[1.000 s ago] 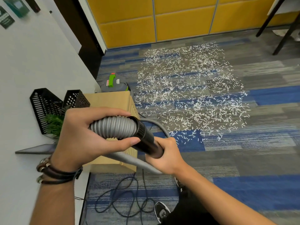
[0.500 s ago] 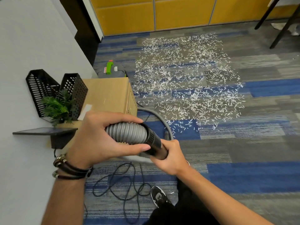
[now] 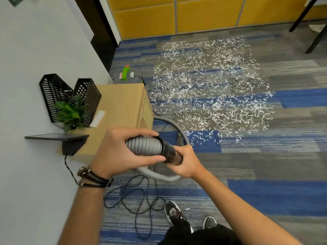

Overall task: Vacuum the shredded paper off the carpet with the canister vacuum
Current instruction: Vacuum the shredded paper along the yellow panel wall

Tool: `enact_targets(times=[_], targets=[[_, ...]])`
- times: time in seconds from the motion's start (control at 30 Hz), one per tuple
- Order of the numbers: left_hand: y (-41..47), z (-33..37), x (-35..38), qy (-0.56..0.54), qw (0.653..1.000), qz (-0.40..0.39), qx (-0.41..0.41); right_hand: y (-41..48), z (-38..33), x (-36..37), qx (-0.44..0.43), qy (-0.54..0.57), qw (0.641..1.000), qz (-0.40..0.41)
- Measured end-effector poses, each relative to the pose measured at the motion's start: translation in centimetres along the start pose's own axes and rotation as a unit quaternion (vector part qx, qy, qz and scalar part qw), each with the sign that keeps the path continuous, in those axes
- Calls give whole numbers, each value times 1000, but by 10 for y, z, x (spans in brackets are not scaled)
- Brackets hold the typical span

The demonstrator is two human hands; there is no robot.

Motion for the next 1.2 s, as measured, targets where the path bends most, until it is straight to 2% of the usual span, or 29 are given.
enact_targets(times=[0.13, 0.47, 0.87, 1.03, 1.2], targets=[[-6, 15, 6, -12, 1000, -14, -3, -22, 0, -2, 19, 24, 1000, -1], [-20, 85, -10, -17, 999, 33, 18, -85, -53, -35, 34, 58, 997, 37], [-24, 172, 17, 23, 991, 68, 111, -119, -75, -102, -51, 74, 991, 97], [-10, 160, 32, 49, 991, 60, 109, -83, -52, -116, -78, 53, 988, 125], [17, 106, 53, 96, 989, 62, 93, -24, -9, -103, -57, 57, 991, 107]])
Point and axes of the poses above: each hand's wrist, its own y-axis towards the middle knuckle, its own x-axis out of the palm, z = x × y, the point moved 10 cm from there along y, towards the middle knuckle, and after that the axes turned 4 degrees about z, right-handed, at the moved point
